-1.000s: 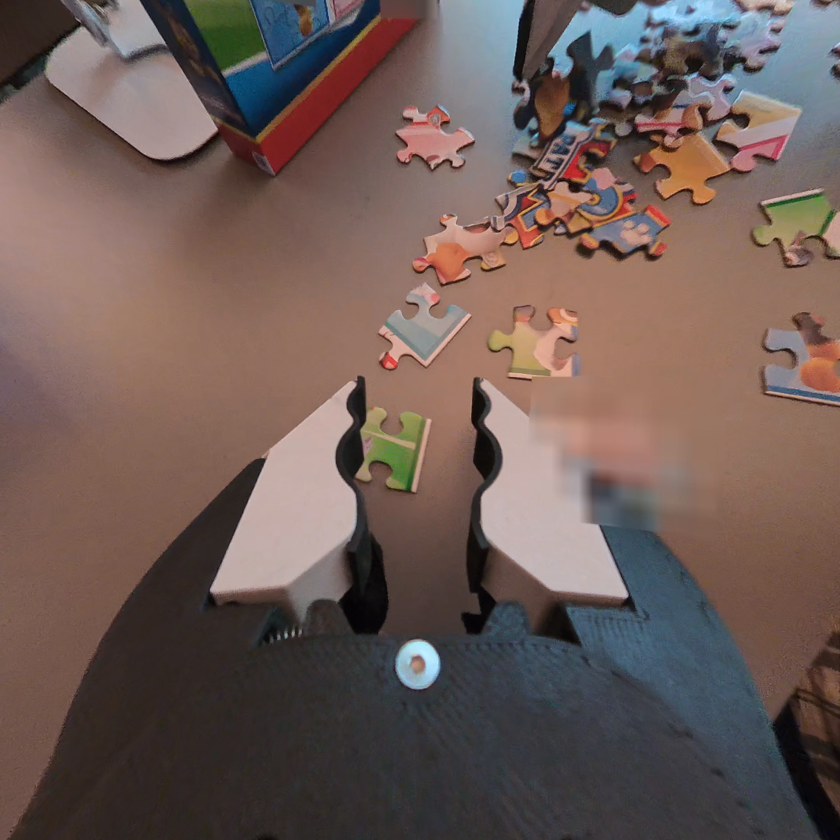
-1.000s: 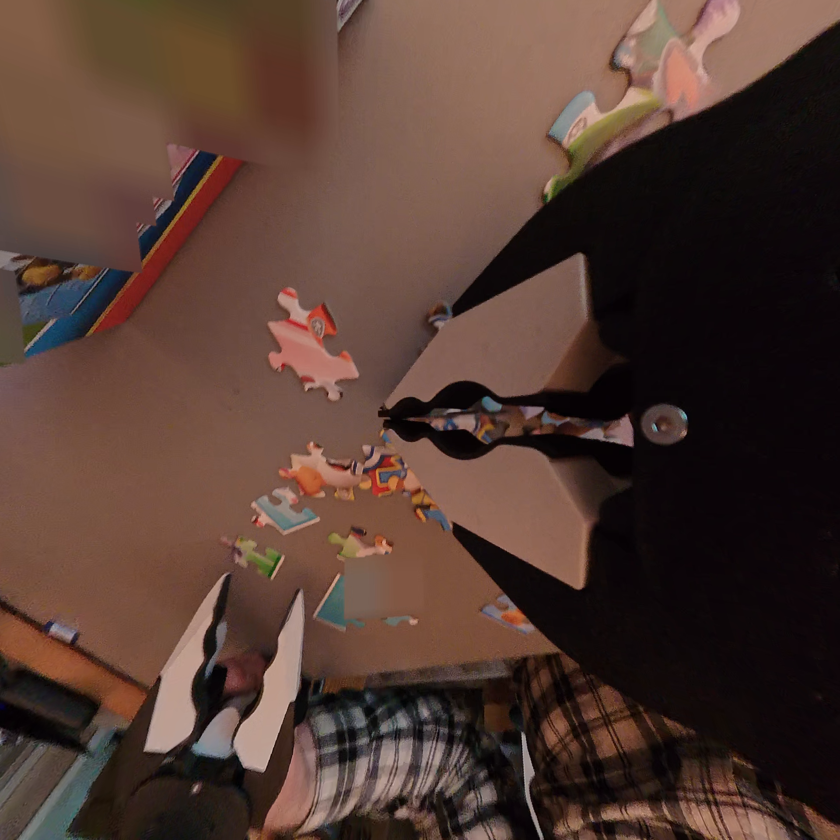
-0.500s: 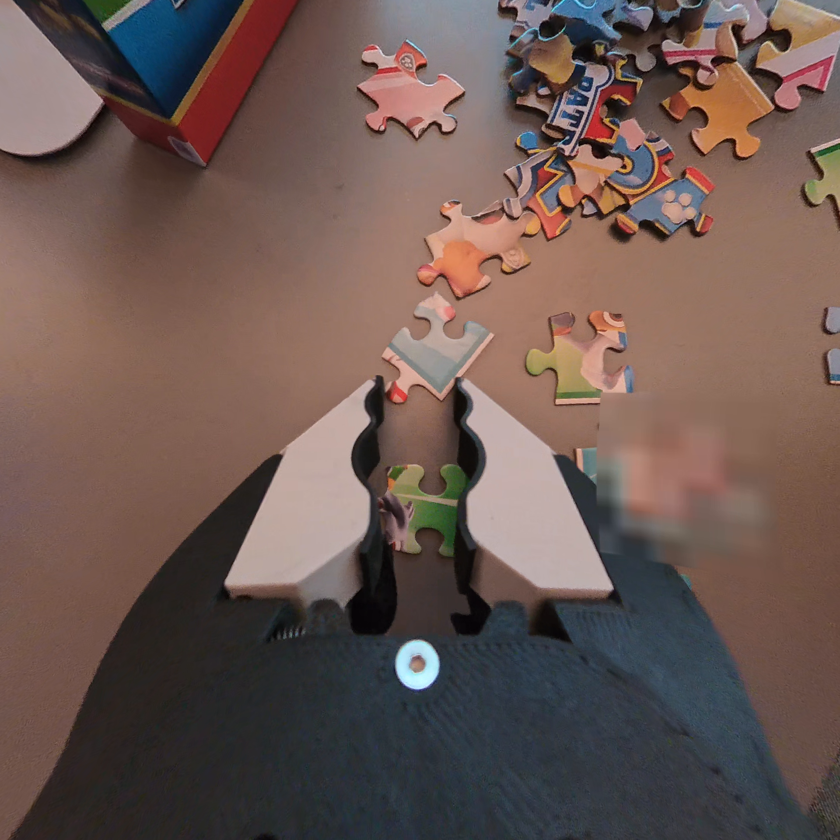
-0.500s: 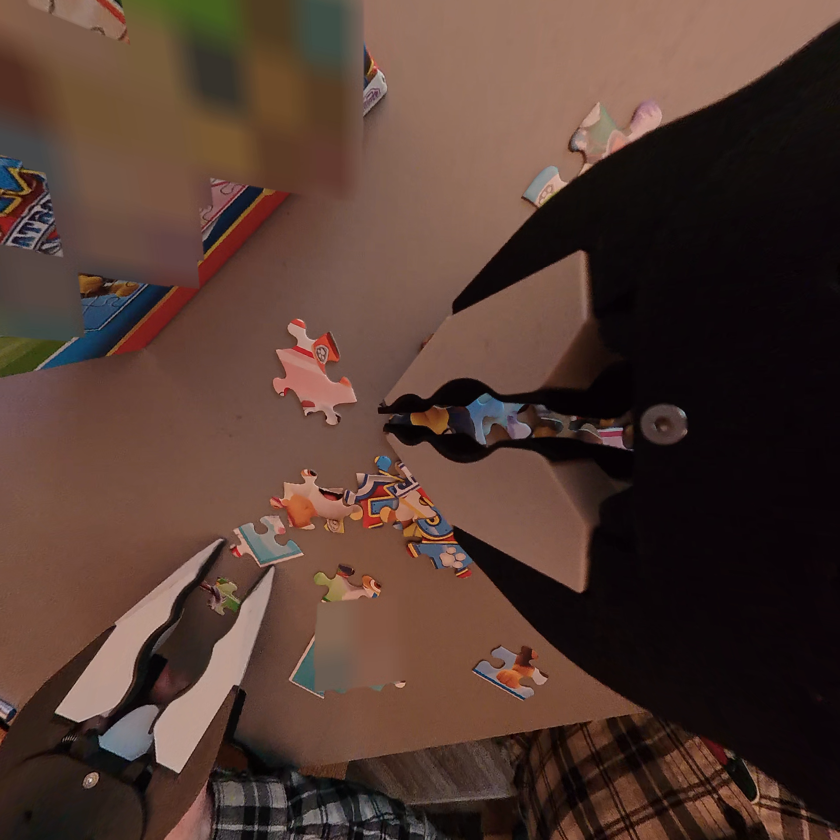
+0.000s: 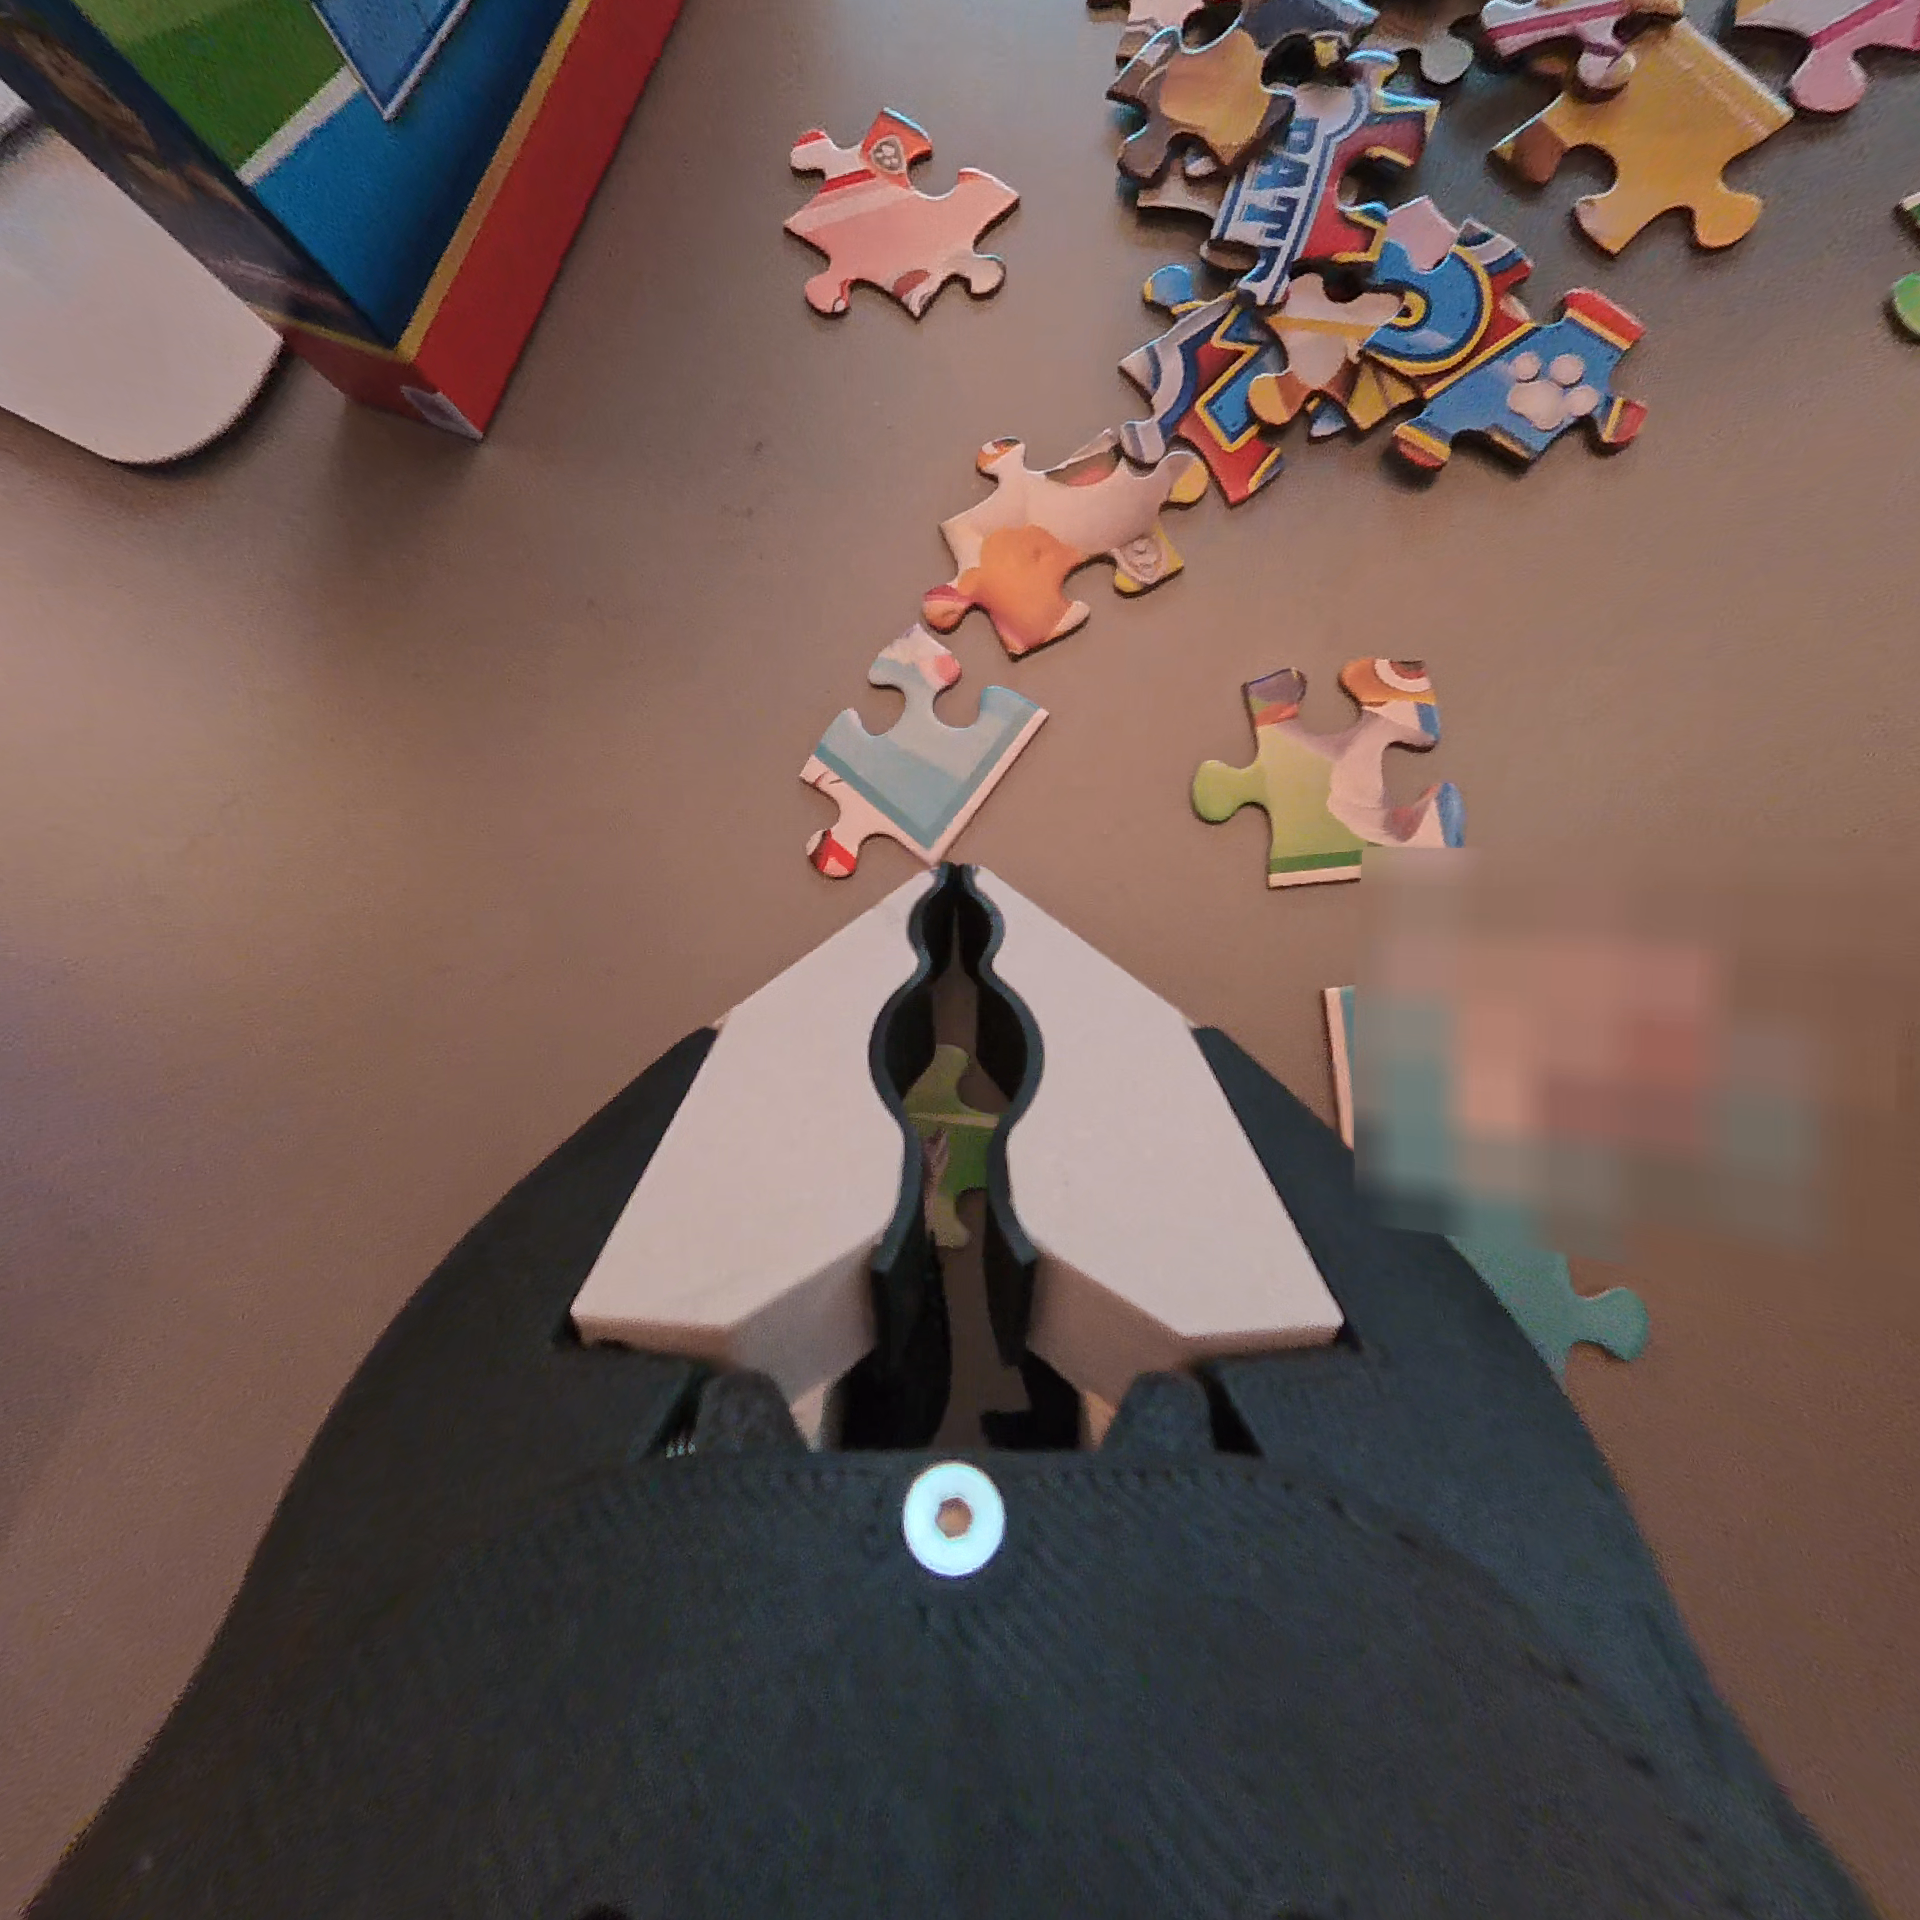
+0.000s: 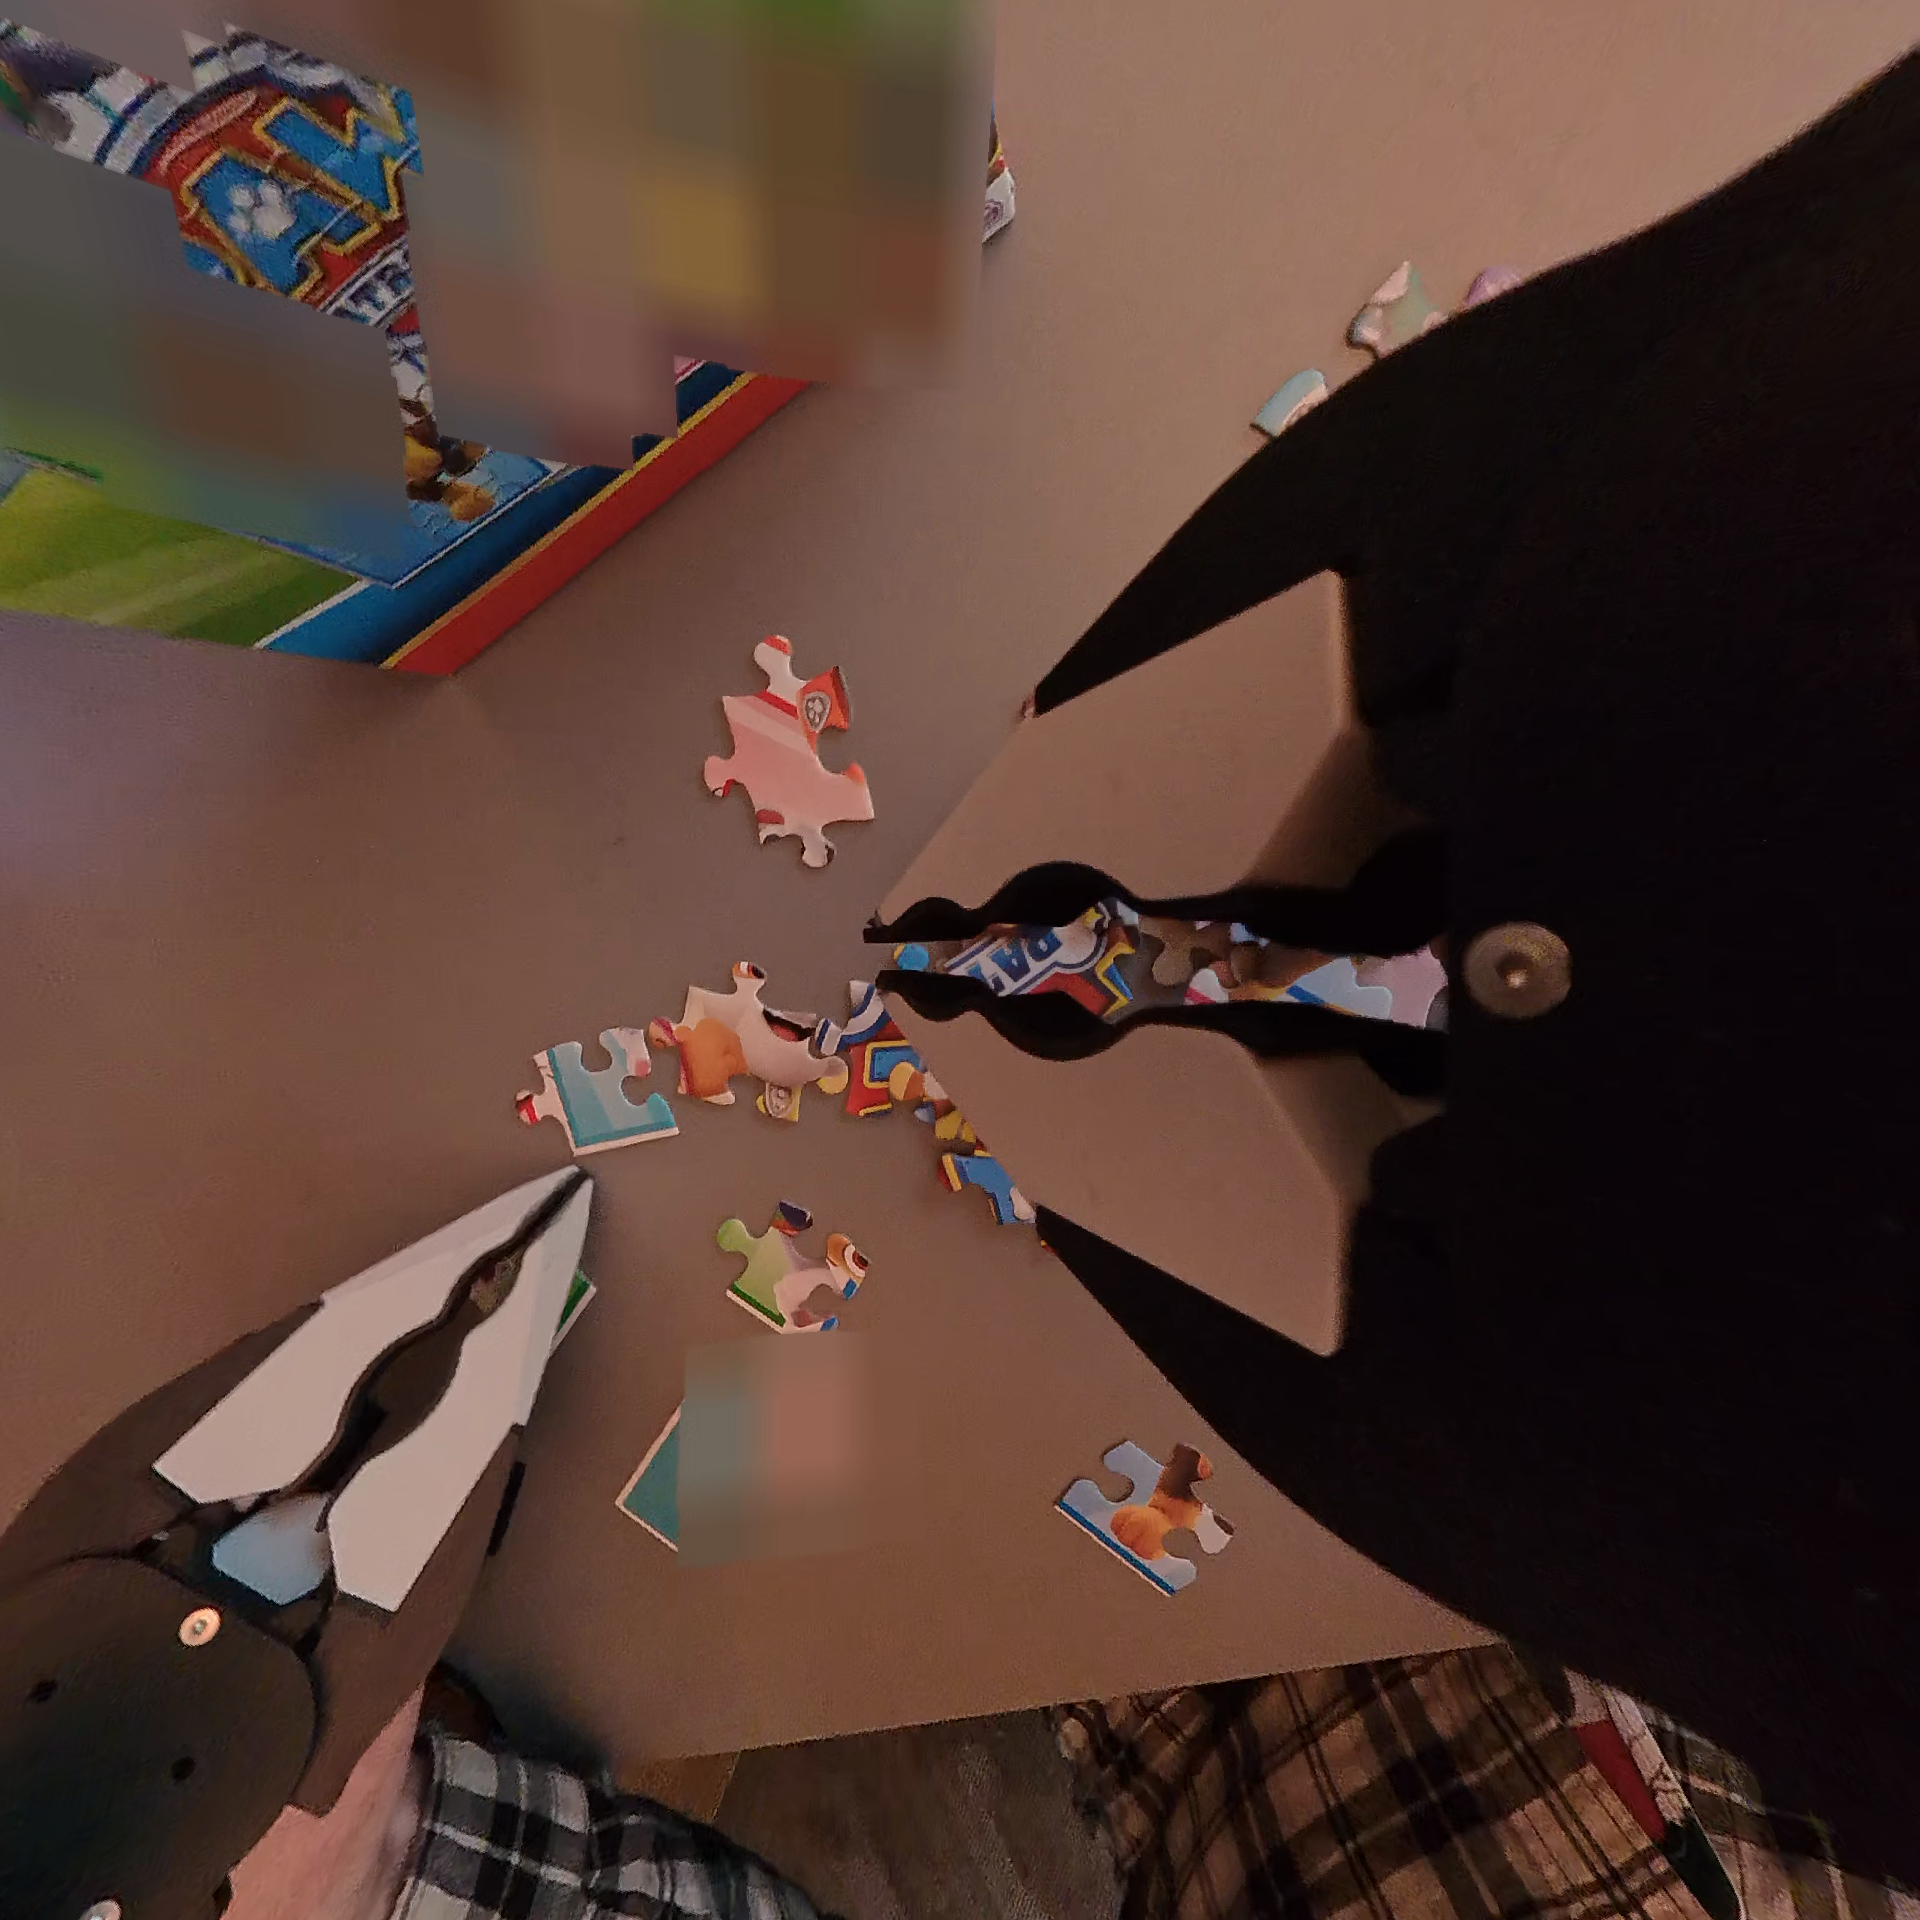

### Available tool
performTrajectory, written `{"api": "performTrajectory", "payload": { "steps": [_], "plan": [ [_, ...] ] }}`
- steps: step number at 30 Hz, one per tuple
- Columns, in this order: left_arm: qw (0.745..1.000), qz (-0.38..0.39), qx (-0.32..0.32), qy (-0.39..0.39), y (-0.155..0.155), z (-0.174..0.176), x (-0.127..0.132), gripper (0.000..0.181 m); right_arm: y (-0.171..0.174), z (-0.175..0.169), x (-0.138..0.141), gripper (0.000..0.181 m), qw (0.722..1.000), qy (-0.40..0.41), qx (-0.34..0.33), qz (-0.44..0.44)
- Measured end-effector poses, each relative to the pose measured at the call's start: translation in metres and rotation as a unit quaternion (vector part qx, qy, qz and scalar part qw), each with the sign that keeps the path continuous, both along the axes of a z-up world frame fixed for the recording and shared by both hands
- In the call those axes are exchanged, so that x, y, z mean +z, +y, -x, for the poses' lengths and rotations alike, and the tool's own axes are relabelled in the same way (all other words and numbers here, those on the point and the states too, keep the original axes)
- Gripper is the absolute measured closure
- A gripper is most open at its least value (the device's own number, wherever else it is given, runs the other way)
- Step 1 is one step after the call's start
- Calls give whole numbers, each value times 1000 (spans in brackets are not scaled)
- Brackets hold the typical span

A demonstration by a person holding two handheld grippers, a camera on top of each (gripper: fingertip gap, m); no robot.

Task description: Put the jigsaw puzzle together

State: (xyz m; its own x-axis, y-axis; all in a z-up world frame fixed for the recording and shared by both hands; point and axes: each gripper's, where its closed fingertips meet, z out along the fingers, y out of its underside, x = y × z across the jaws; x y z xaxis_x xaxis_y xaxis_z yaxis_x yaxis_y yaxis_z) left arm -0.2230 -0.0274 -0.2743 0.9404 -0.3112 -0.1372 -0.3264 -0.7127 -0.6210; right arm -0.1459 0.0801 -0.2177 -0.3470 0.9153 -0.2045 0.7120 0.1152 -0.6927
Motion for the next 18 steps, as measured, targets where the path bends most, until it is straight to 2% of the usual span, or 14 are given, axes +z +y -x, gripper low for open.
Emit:
{"api": "performTrajectory", "payload": {
  "steps": [2, 6, 9, 11, 18],
  "plan": [
    [1000, -5, 4, 3, 4, 5, 6, 161, -6, 0, 2, 177, 1000, 2, 8, -3],
    [999, 31, -12, -11, 9, 11, 0, 141, -16, 1, 4, 177, 1000, 5, 21, -5],
    [998, 40, -30, -45, 12, 6, -1, 146, -21, 1, 5, 177, 1000, 7, 28, -5],
    [998, 33, -28, -48, 14, 8, -1, 156, -22, -1, 3, 177, 1000, 6, 30, -5],
    [999, 9, -25, -35, 15, 8, 0, 158, -24, -3, -4, 178, 999, -1, 38, -2]
  ]
}}
